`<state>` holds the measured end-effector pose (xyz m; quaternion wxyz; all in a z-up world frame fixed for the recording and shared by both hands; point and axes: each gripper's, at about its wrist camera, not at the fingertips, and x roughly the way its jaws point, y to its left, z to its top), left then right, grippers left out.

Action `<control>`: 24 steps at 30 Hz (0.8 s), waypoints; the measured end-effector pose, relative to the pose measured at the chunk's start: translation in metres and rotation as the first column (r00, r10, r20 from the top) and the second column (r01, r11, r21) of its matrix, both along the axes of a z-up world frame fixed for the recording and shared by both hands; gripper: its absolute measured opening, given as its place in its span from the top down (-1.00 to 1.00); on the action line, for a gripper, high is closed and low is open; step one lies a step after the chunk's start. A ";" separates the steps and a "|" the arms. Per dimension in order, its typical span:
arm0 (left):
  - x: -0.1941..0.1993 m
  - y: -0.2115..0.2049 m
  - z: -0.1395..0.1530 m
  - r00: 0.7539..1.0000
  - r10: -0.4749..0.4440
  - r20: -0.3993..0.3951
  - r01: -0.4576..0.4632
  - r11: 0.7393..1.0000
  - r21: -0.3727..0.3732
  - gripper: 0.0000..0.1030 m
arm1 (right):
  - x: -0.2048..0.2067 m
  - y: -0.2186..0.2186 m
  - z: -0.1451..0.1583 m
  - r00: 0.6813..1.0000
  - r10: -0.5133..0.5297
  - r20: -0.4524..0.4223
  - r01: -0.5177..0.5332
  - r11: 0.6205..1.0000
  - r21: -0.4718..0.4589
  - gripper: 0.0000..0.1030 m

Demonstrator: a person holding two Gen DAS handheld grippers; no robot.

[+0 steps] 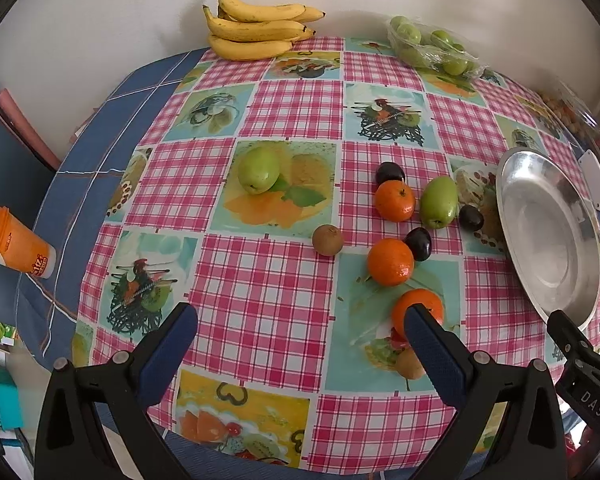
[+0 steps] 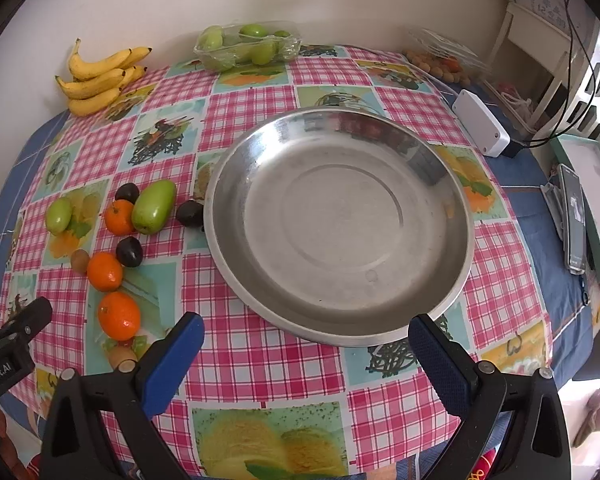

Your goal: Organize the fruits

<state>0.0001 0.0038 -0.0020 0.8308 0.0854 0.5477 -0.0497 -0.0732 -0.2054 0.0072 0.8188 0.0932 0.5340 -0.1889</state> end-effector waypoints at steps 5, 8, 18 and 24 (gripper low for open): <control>0.001 0.000 -0.001 1.000 0.002 -0.002 -0.002 1.000 0.009 -1.00 | 0.001 0.001 0.003 1.000 0.003 0.000 -0.003 1.000 -0.003 -1.00; 0.001 0.000 -0.001 1.000 0.005 -0.003 -0.005 1.000 0.014 -1.00 | 0.001 0.002 0.004 1.000 0.008 0.003 -0.008 1.000 -0.004 -1.00; 0.002 0.000 -0.004 1.000 0.007 -0.007 -0.007 1.000 0.030 -1.00 | 0.000 0.004 0.006 1.000 0.022 0.006 -0.022 1.000 0.001 -1.00; 0.002 0.000 -0.004 1.000 0.007 -0.010 -0.007 0.999 0.034 -1.00 | 0.001 0.004 0.005 1.000 0.022 0.006 -0.022 1.000 0.004 -1.00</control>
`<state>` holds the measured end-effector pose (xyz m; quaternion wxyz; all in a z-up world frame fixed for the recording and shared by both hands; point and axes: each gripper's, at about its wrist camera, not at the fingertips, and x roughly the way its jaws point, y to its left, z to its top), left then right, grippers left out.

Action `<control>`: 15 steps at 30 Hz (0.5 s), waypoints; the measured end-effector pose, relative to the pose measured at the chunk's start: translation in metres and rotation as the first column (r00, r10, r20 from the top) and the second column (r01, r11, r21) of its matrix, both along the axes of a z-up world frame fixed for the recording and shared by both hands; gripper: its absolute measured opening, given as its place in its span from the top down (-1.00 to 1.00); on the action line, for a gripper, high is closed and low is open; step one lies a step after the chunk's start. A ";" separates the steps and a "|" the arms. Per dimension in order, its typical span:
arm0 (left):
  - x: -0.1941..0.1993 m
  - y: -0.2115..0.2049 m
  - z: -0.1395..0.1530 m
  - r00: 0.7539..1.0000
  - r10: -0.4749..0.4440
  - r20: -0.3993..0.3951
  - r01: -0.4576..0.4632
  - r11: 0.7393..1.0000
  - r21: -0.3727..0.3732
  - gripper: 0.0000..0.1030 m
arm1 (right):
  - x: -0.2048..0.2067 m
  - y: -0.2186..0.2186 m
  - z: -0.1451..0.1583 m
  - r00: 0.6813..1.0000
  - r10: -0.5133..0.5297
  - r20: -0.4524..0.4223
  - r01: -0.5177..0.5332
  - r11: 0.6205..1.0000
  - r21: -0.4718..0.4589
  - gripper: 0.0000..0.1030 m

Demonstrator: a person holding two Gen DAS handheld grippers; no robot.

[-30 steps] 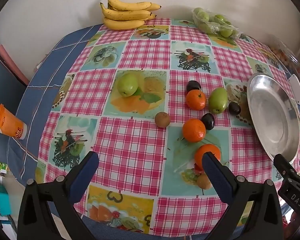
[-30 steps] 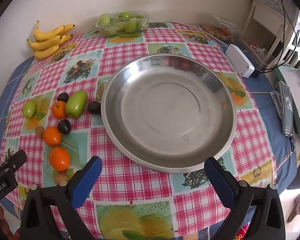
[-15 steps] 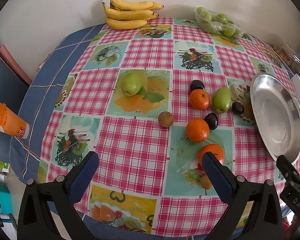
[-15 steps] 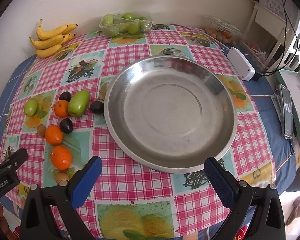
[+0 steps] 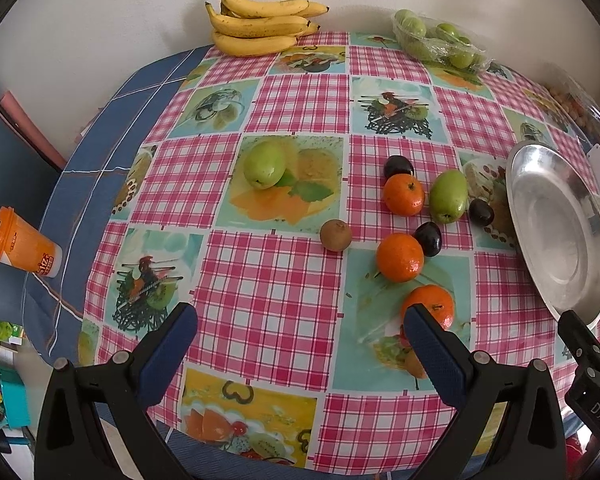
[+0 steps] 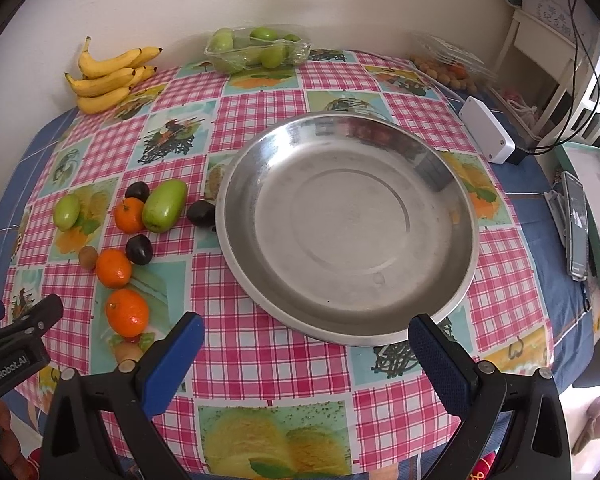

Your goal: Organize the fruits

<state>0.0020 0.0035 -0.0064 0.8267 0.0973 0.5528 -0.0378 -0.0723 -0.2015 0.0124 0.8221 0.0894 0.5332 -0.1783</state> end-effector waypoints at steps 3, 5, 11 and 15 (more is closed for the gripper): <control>0.000 0.000 0.000 1.000 -0.001 0.000 0.001 1.000 -0.001 -1.00 | 0.000 0.001 0.000 1.000 0.000 -0.002 0.000 1.000 0.000 -1.00; -0.001 0.000 -0.001 1.000 -0.001 0.000 0.001 1.000 -0.001 -1.00 | 0.000 0.001 0.000 1.000 0.000 -0.001 0.000 1.000 0.000 -1.00; -0.001 0.000 -0.001 1.000 -0.001 0.000 0.001 1.000 -0.002 -1.00 | 0.000 0.001 -0.001 1.000 0.000 -0.003 0.000 1.000 0.001 -1.00; -0.001 0.000 -0.001 1.000 -0.001 0.000 0.001 1.000 -0.003 -1.00 | 0.000 0.000 -0.001 1.000 0.003 -0.005 -0.003 1.000 0.001 -1.00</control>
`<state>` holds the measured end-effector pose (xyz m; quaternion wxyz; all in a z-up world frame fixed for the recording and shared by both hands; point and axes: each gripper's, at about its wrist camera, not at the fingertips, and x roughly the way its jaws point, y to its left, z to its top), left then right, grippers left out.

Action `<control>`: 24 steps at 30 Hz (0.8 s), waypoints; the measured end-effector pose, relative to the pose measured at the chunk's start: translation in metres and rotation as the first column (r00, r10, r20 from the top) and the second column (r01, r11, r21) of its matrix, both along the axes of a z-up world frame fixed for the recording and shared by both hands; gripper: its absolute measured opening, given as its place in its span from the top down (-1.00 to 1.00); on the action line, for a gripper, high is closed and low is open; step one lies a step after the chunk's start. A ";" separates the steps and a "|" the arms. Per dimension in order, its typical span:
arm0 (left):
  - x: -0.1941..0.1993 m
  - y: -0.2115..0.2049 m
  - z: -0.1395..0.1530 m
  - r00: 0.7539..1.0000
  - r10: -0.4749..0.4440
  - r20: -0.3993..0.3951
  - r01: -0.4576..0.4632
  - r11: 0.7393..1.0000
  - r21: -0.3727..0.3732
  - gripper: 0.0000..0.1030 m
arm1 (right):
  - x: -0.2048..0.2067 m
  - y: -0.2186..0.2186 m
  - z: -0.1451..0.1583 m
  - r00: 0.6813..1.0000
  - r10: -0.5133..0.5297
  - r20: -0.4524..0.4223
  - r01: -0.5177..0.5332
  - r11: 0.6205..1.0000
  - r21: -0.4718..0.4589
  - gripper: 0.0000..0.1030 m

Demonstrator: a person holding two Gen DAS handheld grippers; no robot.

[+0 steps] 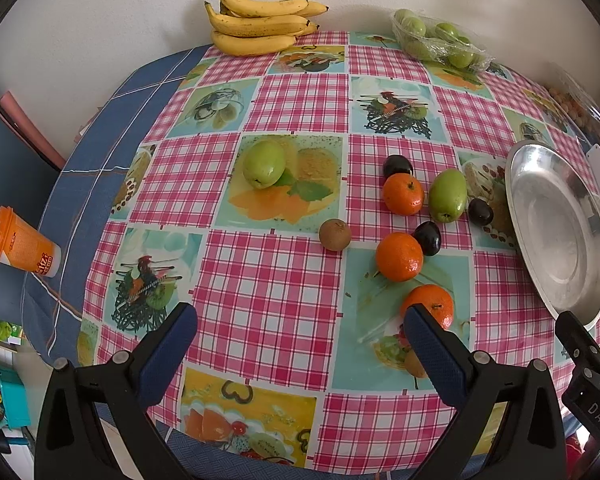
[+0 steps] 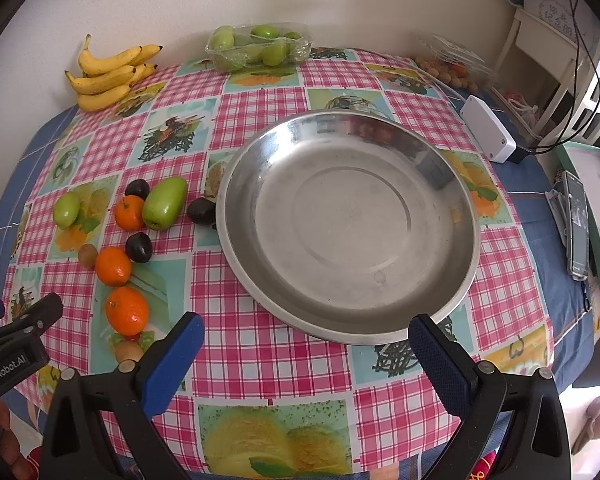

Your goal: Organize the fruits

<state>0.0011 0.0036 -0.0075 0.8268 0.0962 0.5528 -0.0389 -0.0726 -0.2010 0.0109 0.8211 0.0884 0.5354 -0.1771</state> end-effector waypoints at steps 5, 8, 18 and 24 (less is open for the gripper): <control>0.000 0.000 0.000 1.000 0.000 0.000 0.000 1.000 -0.001 -1.00 | 0.001 0.000 0.000 1.000 0.003 -0.001 -0.003 1.000 0.002 -1.00; 0.000 0.000 0.000 1.000 0.000 0.000 0.000 1.000 -0.002 -1.00 | 0.001 0.001 0.000 1.000 0.009 -0.001 -0.009 1.000 0.002 -1.00; 0.002 0.002 0.001 1.000 0.008 -0.005 -0.009 1.000 -0.015 -1.00 | 0.003 0.004 -0.002 0.999 0.030 -0.014 -0.030 1.000 0.004 -1.00; 0.005 0.009 0.000 0.999 0.031 -0.014 -0.031 0.999 -0.039 -1.00 | 0.006 0.010 -0.004 0.998 0.066 -0.017 -0.066 0.998 0.021 -1.00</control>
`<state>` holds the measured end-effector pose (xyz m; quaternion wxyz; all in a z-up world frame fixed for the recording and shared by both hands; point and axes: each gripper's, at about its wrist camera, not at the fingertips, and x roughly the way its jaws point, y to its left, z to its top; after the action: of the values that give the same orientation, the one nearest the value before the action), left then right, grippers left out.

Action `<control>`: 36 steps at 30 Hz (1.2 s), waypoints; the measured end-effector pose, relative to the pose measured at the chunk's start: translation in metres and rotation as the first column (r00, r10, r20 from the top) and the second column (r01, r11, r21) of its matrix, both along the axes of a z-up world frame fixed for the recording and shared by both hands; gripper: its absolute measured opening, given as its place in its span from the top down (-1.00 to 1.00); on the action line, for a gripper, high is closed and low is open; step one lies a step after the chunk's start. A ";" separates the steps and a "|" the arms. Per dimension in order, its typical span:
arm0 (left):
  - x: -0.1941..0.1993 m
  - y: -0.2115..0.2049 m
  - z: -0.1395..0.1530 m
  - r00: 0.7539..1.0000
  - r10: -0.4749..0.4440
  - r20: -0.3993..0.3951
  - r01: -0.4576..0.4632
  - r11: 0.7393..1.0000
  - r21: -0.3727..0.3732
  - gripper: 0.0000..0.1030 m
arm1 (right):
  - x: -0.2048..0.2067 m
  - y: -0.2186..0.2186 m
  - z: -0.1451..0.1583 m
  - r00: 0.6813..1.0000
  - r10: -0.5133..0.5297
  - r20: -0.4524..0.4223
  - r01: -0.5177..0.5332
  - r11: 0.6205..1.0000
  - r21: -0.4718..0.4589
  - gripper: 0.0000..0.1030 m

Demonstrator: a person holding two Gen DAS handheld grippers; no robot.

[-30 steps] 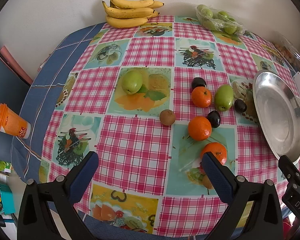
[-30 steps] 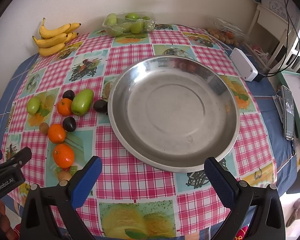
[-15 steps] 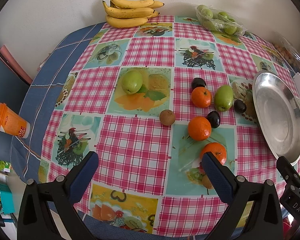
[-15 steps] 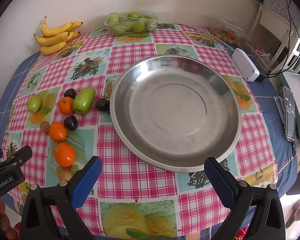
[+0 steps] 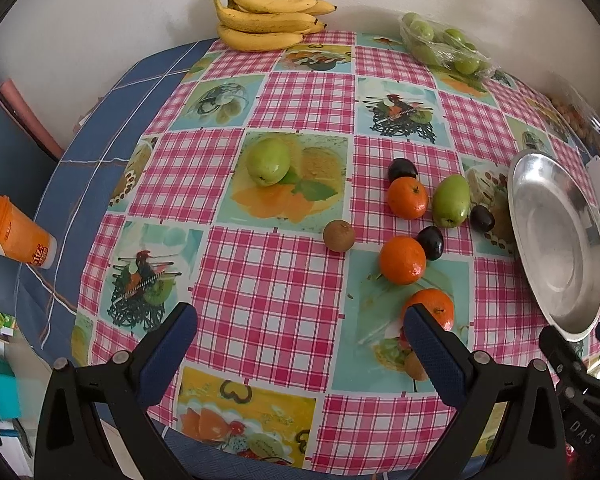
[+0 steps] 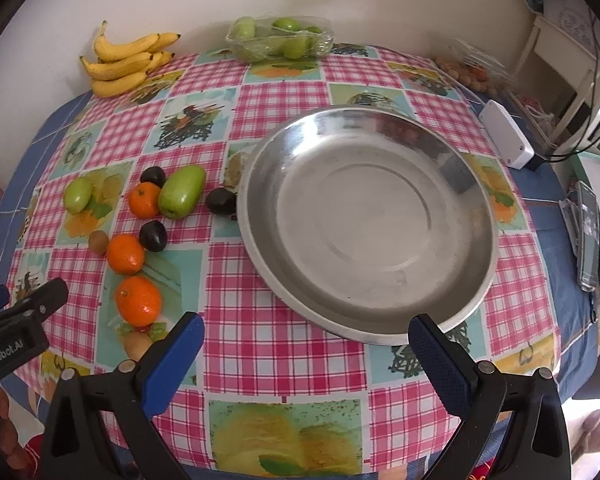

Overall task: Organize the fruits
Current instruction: 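Lower the right gripper onto the brown kiwi and close it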

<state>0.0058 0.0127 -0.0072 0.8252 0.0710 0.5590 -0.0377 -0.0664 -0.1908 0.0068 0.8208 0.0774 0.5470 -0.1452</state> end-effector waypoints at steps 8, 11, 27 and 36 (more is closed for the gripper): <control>0.006 0.014 -0.004 0.999 0.048 -0.009 -0.048 0.998 -0.038 -1.00 | 0.009 0.017 -0.004 0.997 0.073 0.019 -0.074 0.995 0.068 -1.00; 0.009 0.020 -0.009 0.997 0.070 -0.028 -0.071 0.996 -0.047 -1.00 | 0.014 0.027 -0.007 0.994 0.101 0.044 -0.105 0.987 0.119 -1.00; 0.022 0.042 -0.054 0.971 0.138 -0.197 -0.169 0.974 -0.151 -1.00 | 0.040 0.065 -0.046 0.973 0.211 -0.098 -0.181 0.951 0.252 -0.74; 0.026 0.048 -0.059 0.964 0.172 -0.201 -0.191 0.978 -0.079 -1.00 | 0.049 0.102 -0.057 0.944 0.314 -0.099 -0.274 0.917 0.291 -0.15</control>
<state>0.0317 0.0605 -0.0660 0.7697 -0.0249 0.6380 0.0043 -0.0178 -0.0886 -0.0498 0.7730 0.0962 0.6250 0.0517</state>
